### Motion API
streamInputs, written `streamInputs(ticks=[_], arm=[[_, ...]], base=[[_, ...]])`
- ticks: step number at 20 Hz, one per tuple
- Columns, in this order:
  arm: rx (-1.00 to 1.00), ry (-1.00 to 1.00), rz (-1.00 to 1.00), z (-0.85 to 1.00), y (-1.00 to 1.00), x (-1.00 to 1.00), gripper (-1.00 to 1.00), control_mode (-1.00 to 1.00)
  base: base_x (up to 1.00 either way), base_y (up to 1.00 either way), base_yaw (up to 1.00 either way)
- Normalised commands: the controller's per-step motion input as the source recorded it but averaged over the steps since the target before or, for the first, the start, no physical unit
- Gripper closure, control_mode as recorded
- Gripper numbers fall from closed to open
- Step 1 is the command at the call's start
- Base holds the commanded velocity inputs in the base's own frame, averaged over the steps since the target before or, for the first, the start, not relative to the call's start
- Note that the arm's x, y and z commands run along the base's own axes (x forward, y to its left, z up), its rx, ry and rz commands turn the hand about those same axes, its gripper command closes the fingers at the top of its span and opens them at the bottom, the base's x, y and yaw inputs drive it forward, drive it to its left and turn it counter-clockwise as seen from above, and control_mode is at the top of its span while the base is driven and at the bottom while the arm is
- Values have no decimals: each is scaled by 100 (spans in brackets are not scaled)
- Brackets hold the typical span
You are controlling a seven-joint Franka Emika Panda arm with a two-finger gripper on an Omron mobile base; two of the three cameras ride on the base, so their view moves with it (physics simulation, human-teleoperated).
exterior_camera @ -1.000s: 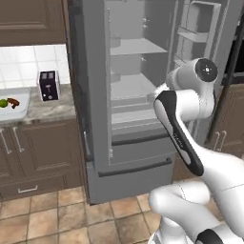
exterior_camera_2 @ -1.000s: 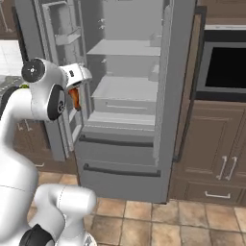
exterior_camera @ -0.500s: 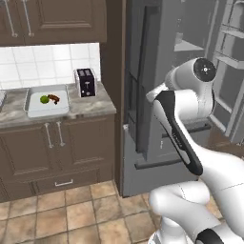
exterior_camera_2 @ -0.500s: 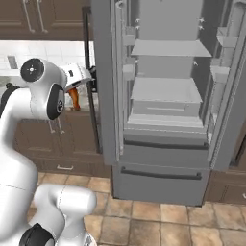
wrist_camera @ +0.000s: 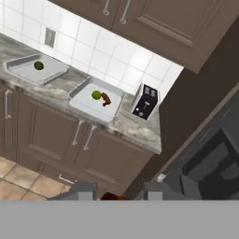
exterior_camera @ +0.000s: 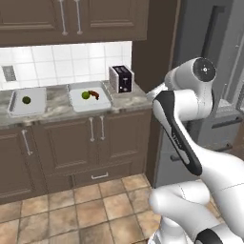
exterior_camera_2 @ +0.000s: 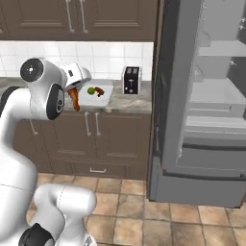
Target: Place one lime and one chicken drumstick in each tupperware on the nearby counter, to pack two identical lunches.
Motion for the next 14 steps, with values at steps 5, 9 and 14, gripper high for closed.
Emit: streamInputs(ticks=[5, 9, 14], arm=[[0, 0, 0, 0, 0, 0, 100, 100], [0, 0, 0, 0, 0, 0, 100, 100], [0, 0, 0, 0, 0, 0, 100, 100]], base=[[2, 100, -3], [12, 100, 0], [49, 95, 0]])
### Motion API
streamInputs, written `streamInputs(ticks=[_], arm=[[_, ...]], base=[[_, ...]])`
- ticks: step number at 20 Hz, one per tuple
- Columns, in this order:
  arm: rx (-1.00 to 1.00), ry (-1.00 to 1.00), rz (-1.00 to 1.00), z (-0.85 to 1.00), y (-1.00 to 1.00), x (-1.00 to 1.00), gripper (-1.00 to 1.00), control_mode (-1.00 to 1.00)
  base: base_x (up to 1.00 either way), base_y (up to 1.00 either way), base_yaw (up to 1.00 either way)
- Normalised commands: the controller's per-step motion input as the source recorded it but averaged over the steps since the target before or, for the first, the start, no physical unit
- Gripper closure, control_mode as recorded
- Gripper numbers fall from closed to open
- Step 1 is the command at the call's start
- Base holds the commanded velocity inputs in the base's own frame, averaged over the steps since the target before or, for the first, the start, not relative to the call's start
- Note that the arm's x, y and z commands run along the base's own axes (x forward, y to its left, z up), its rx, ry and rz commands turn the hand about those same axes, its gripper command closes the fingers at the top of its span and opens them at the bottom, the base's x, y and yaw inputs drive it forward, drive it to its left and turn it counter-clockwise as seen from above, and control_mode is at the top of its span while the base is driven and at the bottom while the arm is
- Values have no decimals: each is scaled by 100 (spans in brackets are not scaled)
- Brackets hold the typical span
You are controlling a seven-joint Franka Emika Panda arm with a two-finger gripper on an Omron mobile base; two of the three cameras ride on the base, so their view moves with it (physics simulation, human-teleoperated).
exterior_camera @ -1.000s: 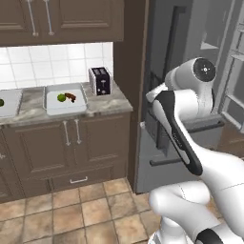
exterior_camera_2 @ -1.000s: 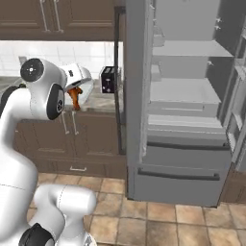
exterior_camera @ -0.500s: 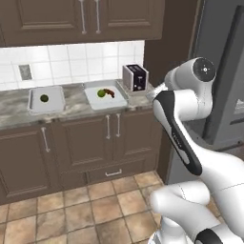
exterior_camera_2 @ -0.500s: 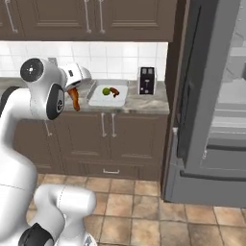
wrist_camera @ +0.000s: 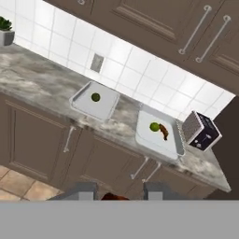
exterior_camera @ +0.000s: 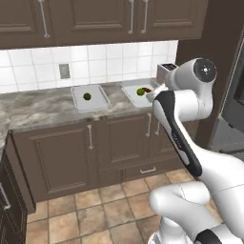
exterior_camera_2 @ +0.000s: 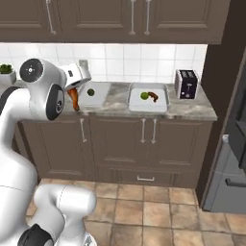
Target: Place one lime and one chicken drumstick in each tupperware on the nearby counter, to pack two identical lunches.
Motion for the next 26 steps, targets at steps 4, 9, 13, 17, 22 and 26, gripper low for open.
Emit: streamInputs(ticks=[4, 9, 13, 17, 22, 26], arm=[[0, 0, 0, 0, 0, 0, 100, 100], [0, 0, 0, 0, 0, 0, 100, 100], [0, 0, 0, 0, 0, 0, 100, 100], [0, 0, 0, 0, 0, 0, 100, 100], [0, 0, 0, 0, 0, 0, 100, 100], [0, 0, 0, 0, 0, 0, 100, 100]], base=[[66, 76, 0], [71, 56, 0], [81, 28, 0], [77, 7, 0], [62, 1, 0], [54, 0, 0]])
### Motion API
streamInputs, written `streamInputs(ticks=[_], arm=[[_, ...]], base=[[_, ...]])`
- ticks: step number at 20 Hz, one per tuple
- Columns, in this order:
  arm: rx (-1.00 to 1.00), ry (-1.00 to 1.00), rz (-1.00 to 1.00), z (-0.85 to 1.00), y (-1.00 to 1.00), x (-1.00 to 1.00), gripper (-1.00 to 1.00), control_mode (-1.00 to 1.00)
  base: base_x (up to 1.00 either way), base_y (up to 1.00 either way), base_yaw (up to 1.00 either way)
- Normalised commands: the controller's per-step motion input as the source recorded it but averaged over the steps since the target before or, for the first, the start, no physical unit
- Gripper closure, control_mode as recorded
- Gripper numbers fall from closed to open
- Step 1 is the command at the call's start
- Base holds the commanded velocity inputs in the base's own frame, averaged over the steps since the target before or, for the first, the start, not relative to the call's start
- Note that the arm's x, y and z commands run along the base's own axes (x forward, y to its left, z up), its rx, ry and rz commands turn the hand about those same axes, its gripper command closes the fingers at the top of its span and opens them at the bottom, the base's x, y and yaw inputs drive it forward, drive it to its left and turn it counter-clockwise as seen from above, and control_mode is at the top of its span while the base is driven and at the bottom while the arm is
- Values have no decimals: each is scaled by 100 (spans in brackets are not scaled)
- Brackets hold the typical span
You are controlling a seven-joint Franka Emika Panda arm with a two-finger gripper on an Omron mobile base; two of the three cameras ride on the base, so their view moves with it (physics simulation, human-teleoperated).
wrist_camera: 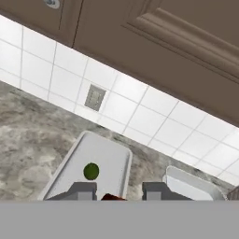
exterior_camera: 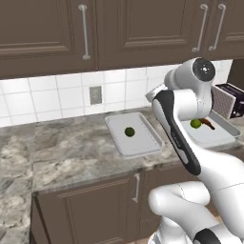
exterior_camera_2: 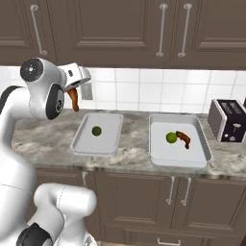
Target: Place one lime and one chicken drumstick in each tupperware on the nearby counter, to pack two identical lunches.
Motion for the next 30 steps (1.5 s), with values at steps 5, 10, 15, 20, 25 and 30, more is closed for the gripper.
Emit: streamInputs(ticks=[5, 10, 15, 20, 25, 30], arm=[[0, 0, 0, 0, 0, 0, 100, 100], [0, 0, 0, 0, 0, 0, 100, 100], [0, 3, 0, -5, 0, 0, 100, -100], [0, 15, 0, -43, 0, -9, 100, -100], [0, 12, 0, -55, 0, -3, 100, -100], [0, 10, 0, -65, 0, 0, 100, -100]], base=[[53, 0, 0], [55, 0, 0], [15, 0, 0], [0, 0, 0], [0, 0, 0], [0, 0, 0]])
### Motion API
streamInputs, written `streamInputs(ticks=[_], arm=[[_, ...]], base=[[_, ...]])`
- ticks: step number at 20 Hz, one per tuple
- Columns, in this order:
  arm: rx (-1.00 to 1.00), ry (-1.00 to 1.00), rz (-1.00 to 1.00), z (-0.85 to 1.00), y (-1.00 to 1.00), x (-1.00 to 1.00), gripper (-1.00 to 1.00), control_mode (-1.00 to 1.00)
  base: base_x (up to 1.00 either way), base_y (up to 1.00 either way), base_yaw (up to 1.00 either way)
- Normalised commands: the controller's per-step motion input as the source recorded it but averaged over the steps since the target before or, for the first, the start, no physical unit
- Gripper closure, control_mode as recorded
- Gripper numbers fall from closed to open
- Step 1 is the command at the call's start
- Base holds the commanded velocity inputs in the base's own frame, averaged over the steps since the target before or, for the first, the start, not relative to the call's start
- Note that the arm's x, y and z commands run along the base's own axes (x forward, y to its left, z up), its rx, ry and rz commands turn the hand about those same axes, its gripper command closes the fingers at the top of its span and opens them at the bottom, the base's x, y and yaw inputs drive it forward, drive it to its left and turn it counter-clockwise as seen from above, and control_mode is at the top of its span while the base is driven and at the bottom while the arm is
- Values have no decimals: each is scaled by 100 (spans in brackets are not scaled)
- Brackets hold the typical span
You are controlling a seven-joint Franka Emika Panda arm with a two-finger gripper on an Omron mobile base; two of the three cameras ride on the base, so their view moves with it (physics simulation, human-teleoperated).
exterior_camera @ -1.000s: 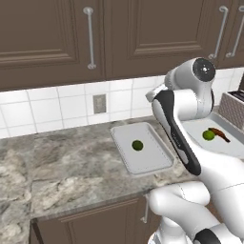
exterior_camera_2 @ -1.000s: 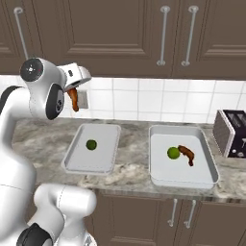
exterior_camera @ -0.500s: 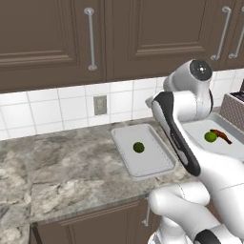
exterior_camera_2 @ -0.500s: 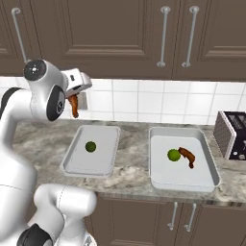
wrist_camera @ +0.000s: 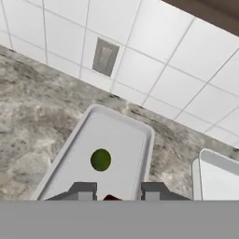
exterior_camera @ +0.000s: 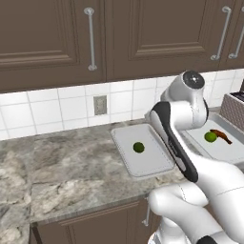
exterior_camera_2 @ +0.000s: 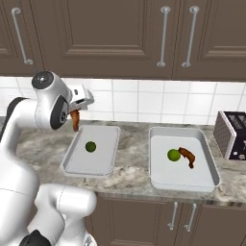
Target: Place one lime and one chicken drumstick in each tupperware on the nearby counter, to pack two identical lunches.
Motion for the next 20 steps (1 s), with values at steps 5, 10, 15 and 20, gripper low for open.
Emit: streamInputs(ticks=[5, 10, 15, 20], arm=[[0, 10, 0, -64, 0, 0, 100, -100], [0, 8, 0, -58, -2, 0, 100, -100], [0, 7, 0, -49, -9, 0, 100, -100], [0, 4, 0, -49, -21, 10, 100, -100]], base=[[0, 0, 0], [0, 0, 0], [0, 0, 0], [0, 0, 0]])
